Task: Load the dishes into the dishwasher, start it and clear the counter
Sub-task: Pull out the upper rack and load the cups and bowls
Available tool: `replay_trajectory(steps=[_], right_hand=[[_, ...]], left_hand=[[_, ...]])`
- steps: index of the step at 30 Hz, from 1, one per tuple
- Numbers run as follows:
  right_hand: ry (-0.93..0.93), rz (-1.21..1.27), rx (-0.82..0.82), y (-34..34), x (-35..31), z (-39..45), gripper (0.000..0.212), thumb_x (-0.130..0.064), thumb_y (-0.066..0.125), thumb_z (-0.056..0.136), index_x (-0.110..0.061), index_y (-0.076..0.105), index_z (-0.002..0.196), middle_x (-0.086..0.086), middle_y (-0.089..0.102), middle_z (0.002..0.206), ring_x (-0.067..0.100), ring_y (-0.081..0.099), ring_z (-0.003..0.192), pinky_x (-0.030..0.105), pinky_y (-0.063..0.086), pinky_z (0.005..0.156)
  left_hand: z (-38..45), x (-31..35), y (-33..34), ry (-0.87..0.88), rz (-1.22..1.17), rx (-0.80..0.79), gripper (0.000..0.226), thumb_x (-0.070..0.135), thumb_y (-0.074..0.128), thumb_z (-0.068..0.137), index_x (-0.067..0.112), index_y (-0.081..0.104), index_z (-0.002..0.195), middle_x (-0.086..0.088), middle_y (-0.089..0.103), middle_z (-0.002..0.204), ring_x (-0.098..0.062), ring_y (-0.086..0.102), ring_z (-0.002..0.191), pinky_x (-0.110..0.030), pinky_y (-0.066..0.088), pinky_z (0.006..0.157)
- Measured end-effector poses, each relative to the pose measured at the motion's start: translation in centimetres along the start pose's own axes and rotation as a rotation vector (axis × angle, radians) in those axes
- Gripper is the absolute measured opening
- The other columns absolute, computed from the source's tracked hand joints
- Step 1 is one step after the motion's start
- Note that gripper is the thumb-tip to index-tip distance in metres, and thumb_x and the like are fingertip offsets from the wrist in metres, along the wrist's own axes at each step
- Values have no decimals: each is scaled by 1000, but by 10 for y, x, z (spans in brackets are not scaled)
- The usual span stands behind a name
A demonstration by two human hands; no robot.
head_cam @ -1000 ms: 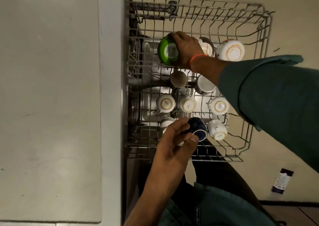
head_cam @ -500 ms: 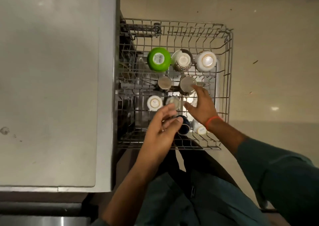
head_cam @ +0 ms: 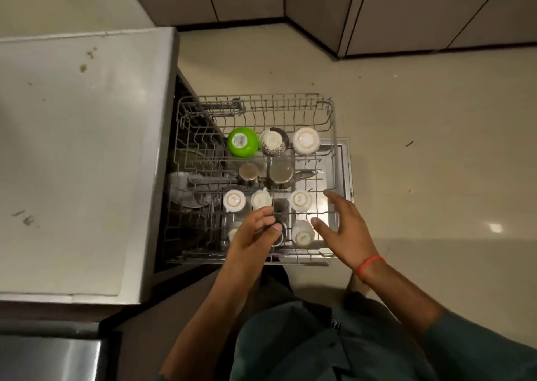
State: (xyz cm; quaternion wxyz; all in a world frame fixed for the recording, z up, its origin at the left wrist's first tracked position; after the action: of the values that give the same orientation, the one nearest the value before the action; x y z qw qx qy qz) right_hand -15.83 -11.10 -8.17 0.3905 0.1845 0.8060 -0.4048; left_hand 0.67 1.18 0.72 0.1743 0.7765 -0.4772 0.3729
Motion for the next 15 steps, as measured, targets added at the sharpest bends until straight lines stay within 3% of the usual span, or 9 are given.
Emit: replay_trajectory(steps=[4, 7, 10, 15], right_hand=[[-77, 74, -26, -47, 11, -25, 62, -36, 71, 92, -29, 44, 147, -1, 47, 147, 14, 43, 136, 29, 34, 113], [-139, 87, -46, -85, 19, -45, 64, -39, 69, 93, -28, 41, 150, -3, 44, 149, 7, 39, 136, 21, 29, 111], [-188, 132, -17, -127, 12, -60, 64, -40, 68, 93, -31, 39, 150, -8, 42, 149, 6, 39, 136, 26, 33, 114], [-245, 216, 46, -177, -11, -65, 60, -44, 67, 92, -40, 40, 146, -17, 43, 145, 0, 41, 132, 24, 36, 107]], left_hand=[[-36, -8, 62, 39, -131, 73, 39, 17, 67, 99, 24, 59, 136, 5, 73, 119, -10, 67, 116, -26, 51, 93], [-48, -11, 108, 33, -198, 139, 48, 26, 73, 88, 24, 59, 134, -4, 71, 122, -19, 69, 114, -33, 54, 92], [-57, 3, 144, 49, -186, 123, 29, 20, 62, 101, 30, 57, 128, -2, 68, 123, -14, 68, 111, -30, 54, 85], [-65, 37, 161, 172, -123, 127, 35, 33, 63, 99, 37, 58, 134, 4, 71, 123, -6, 70, 110, -36, 52, 103]])
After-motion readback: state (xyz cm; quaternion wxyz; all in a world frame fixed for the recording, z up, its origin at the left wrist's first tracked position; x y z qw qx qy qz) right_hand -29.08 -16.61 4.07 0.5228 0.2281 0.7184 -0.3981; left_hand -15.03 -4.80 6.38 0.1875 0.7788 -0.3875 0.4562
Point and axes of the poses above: each hand's wrist, its own z-axis towards the middle knuckle, its own y-axis out of the palm, x = y × z, the point moved 2 cm from there along z, towards the middle knuckle
